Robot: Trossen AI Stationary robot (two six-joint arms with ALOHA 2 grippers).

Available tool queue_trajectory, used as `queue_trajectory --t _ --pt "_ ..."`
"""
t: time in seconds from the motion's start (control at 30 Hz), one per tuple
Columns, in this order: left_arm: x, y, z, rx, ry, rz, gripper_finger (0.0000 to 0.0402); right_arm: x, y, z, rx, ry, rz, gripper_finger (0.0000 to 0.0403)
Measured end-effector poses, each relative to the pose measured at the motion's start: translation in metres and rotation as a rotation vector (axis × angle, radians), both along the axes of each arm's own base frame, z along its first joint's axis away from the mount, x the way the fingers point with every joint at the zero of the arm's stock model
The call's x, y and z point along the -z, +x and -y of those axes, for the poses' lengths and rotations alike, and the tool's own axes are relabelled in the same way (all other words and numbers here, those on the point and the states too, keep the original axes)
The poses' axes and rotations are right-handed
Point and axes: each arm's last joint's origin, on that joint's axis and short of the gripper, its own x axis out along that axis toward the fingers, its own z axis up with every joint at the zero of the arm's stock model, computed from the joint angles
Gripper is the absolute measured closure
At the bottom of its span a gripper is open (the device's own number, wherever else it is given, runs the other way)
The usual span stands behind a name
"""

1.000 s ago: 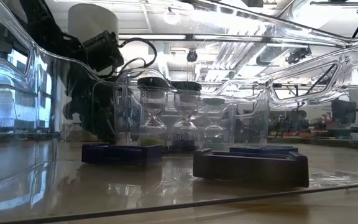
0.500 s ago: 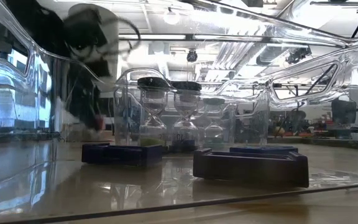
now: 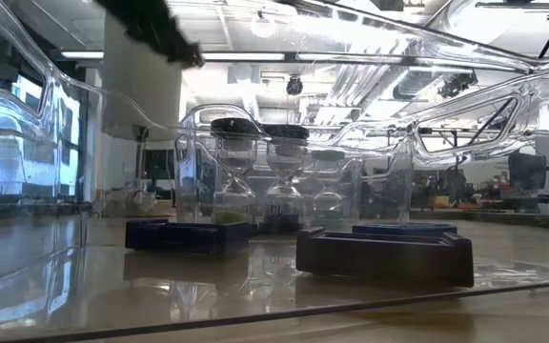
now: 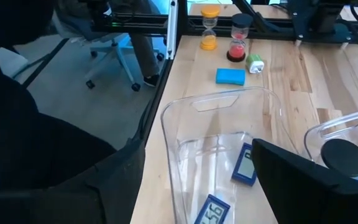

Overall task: Pick & Place Office items
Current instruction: Put the pink charger adapter into the top transparent bin

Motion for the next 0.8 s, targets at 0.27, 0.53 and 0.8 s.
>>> queue_trajectory --t 0.27,0.53,0.8 --pt "-0.032 0.057 -0.05 -0.009 0.0 -0.157 0.0278 -0.001 -0.002 -0.004 -0.008 0.012 0.006 0.0119" --pt "0.004 0.104 -0.115 -0.013 -0.183 -0.278 0.0278 -0.001 -0.009 -0.014 -0.037 0.016 0.011 0.0119" --pt "0.037 0.115 -0.141 -0.063 -0.273 -0.334 0.0225 -0.001 -0.015 -0.02 -0.06 0.012 0.012 0.0119"
